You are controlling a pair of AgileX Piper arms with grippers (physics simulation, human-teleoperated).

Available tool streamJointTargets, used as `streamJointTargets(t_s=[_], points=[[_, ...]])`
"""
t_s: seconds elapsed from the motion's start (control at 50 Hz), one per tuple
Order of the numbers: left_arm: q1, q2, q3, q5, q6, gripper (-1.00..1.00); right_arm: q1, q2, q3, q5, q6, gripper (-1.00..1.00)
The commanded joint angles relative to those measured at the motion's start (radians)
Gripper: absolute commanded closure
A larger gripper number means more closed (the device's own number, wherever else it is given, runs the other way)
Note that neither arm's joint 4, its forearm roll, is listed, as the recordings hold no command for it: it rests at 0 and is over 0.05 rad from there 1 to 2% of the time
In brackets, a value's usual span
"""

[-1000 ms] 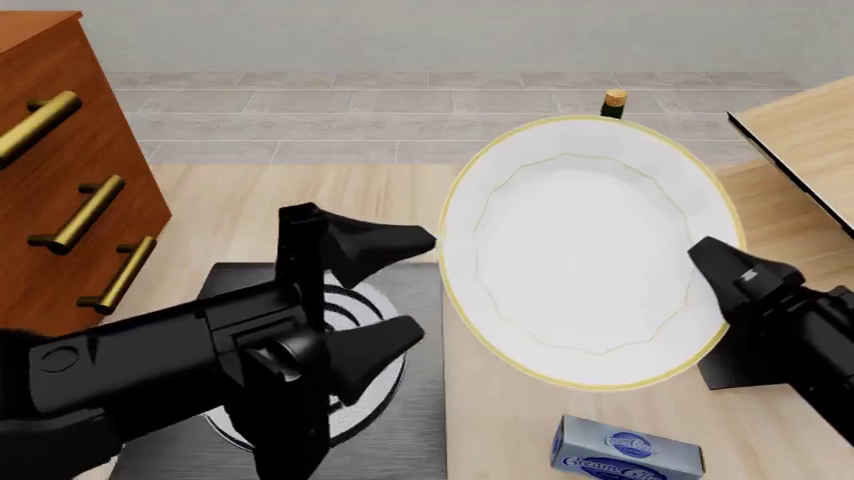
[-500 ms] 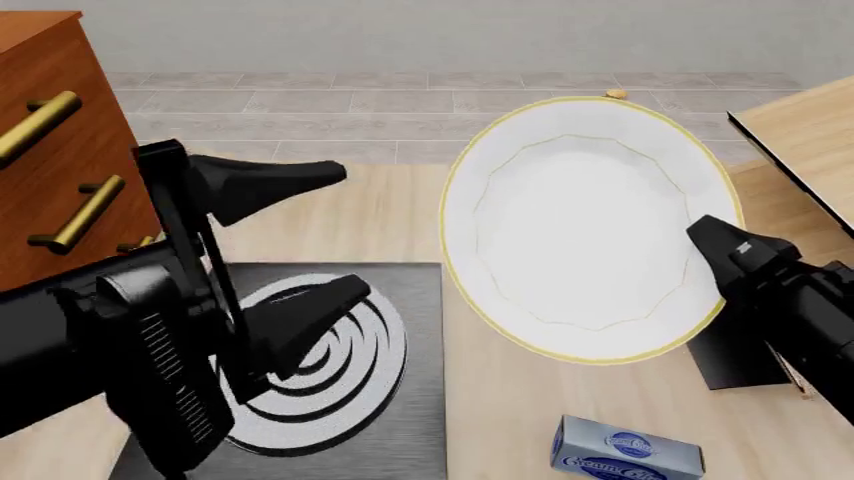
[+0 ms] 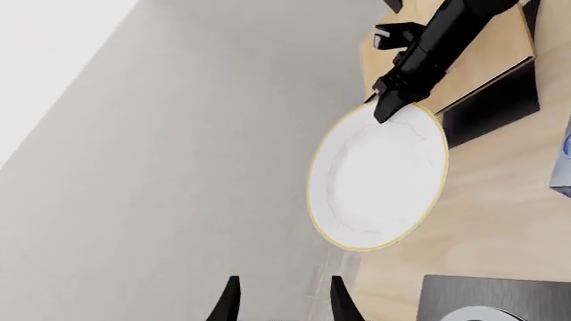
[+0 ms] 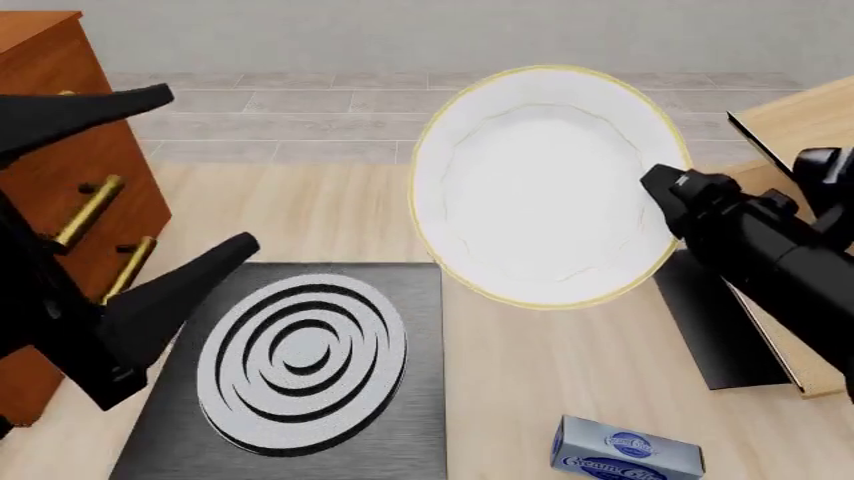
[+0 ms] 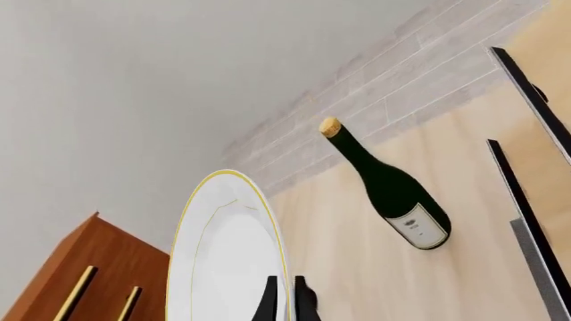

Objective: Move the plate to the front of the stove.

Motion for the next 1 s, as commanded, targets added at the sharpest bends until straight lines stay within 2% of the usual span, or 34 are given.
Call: streamJointTargets(t_s=[0.02,0.3,1.0], points=[[0.02,-0.101,0.021,0.041,-0.041,-1.0,0.036,0.133,-0.134,0.016,-0.011,1.0],[0.023,-0.157,0.04,0.075,-0.063,-1.0,0.069,0.286,-0.315,0.069,-0.037,1.0],[0.046,-0.218,0.054,0.085,-0.088,-1.0,0.116,0.714,-0.724,0.144,-0.021,1.0]])
